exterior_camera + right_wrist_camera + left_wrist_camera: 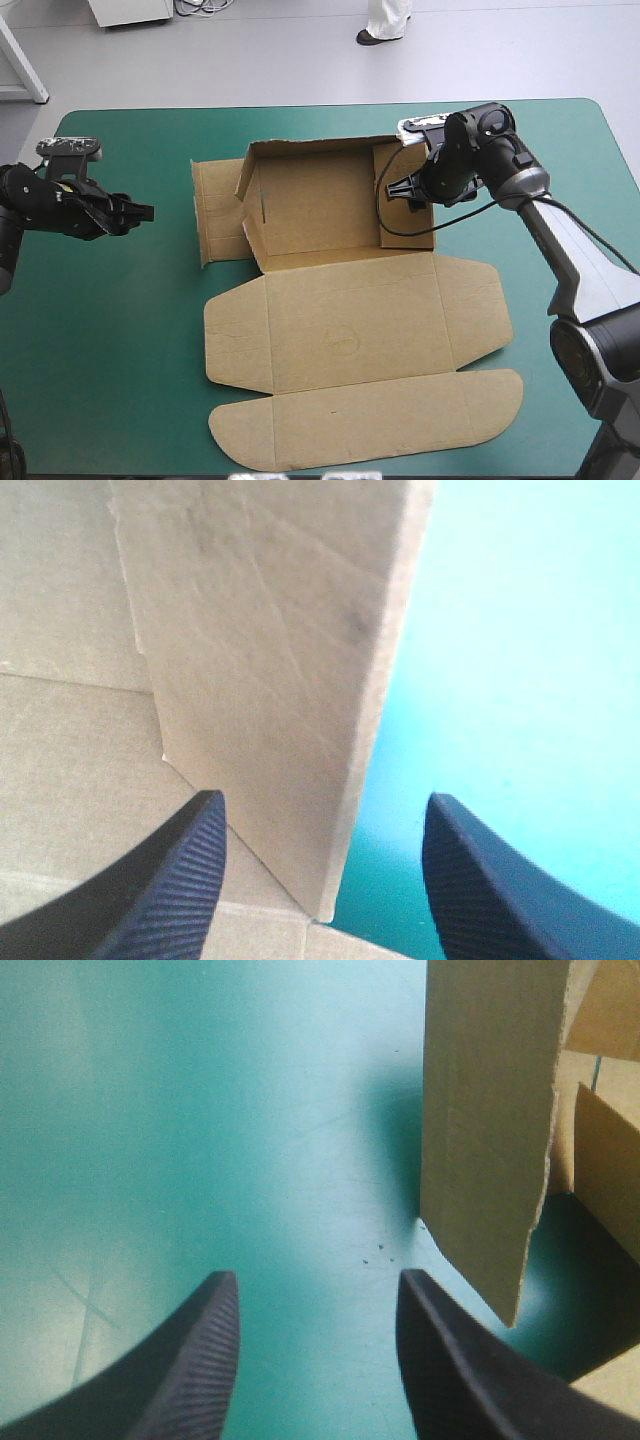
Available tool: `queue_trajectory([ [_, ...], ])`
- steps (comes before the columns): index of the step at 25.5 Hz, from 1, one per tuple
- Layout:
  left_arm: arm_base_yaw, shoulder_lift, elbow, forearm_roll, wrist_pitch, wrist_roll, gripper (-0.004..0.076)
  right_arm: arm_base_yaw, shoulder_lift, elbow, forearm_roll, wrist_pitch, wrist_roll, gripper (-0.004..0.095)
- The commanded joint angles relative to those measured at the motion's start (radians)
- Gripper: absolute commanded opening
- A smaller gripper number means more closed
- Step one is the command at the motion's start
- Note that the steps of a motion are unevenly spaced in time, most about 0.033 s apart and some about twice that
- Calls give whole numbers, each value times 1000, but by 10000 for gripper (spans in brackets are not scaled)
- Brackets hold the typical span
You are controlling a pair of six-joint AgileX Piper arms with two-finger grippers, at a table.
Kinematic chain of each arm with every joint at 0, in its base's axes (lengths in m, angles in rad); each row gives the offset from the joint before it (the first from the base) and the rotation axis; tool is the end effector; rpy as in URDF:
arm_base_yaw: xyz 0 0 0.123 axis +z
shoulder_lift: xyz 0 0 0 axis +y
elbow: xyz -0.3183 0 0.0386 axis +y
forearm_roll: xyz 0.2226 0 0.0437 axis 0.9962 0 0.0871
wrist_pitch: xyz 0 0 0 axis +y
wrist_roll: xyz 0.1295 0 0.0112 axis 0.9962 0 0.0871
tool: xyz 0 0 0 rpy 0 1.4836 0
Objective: Fold the box
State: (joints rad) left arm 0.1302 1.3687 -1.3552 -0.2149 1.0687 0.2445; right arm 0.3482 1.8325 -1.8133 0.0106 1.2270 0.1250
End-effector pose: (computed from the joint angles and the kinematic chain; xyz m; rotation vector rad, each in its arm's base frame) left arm 0.2685 0.0106 0.3768 0.0843 2.5338 -0.1339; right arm 0.3708 0.1360 0.3407 -0.3031 2.7231 0.1484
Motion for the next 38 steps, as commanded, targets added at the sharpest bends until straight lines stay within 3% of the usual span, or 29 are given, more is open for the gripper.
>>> queue_trajectory([
  [1, -2, -27, -24, -28, -42, 0, 314, -2, -84, -5, 14, 22, -21, 556],
  [6, -2, -27, -24, -25, -44, 0, 275, 49, -154, 99, -38, -53, -6, 556],
  [13, -2, -27, -24, -25, -52, 0, 275, 125, -289, 343, -186, -328, 109, 556],
  [18, -2, -27, -24, -25, -52, 0, 275, 125, -290, 458, -284, -440, 194, 555],
  [20, -2, -27, -24, -25, -52, 0, 275, 123, -276, 496, -291, -566, 200, 555],
  [23, -2, -27, -24, -25, -50, 0, 275, 121, -235, 476, -315, -664, 205, 556],
  [27, -2, -27, -24, -22, -46, 0, 275, 116, -226, 435, -564, -665, 410, 556],
  [29, -2, -27, -24, -22, -46, 0, 275, 91, -209, 394, -539, -663, 398, 557],
  [32, -2, -27, -24, -24, -38, 0, 275, 41, -162, 267, -403, -625, 257, 556],
  [38, -2, -27, -24, -24, -27, 0, 275, -22, -24, -16, -156, -429, 27, 556],
])
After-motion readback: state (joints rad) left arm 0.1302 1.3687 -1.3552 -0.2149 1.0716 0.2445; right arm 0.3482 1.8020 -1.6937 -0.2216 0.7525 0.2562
